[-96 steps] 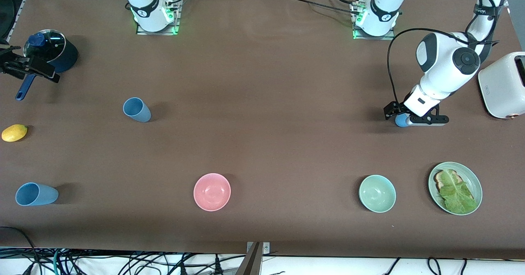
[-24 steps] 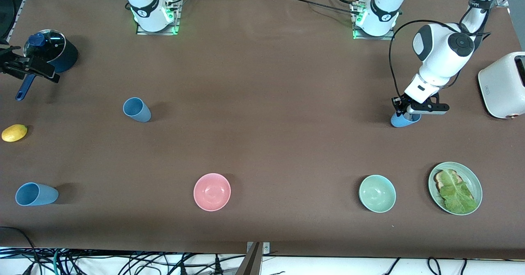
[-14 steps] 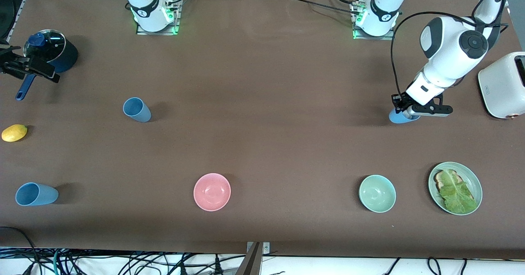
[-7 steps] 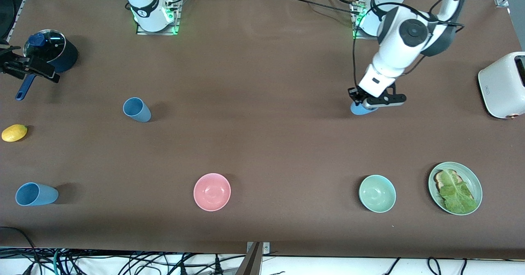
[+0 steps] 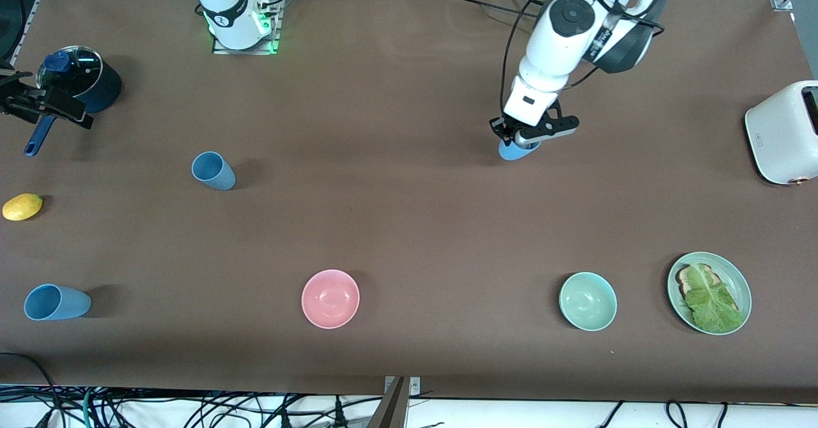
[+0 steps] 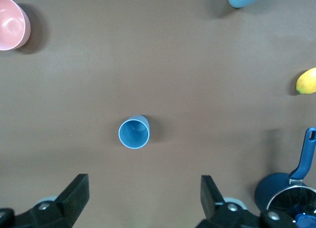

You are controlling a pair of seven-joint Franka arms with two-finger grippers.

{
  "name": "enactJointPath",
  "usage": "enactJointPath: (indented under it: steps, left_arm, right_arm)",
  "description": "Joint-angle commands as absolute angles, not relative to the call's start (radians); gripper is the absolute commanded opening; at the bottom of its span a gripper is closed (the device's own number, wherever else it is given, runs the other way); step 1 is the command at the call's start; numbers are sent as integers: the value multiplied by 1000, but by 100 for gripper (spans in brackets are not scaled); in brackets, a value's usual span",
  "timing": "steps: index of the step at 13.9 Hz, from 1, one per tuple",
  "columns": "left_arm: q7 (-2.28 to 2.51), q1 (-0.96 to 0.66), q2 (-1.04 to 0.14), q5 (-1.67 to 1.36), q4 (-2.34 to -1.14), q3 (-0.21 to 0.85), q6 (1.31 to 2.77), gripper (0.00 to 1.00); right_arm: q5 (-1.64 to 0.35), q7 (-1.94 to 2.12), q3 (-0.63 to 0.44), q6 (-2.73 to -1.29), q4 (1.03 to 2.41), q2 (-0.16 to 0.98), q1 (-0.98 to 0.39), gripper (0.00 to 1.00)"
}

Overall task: Stack blue cups with both arms
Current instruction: 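Carry the blue cup toward the table middle with the left gripper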

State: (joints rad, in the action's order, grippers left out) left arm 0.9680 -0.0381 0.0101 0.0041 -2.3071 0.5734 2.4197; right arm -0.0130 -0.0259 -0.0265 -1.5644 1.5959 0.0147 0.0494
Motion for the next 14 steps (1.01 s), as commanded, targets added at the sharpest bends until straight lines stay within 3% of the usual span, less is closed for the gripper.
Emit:
enactJointPath:
  steps: [1,6,8,14]
  left_arm:
    - [1161,-44,-69,106,-2206,623,2381,0]
    - [1244,-69,-218,132,-2028,615,2309,0]
    - [1259,-71,-279,202,-1994,612,2309,0]
    - [1458,-130,-408,353,-1921,604,2310,0]
  right_arm:
    - [-55,-29,-25,-1591,1594,18,51,100]
    - [-46,-26,-22,-1654,1592,125,46,100]
    - [-12,-26,-15,-1658,1591,205,17,100]
    - [0,-26,-14,-1680,1594,276,14,100]
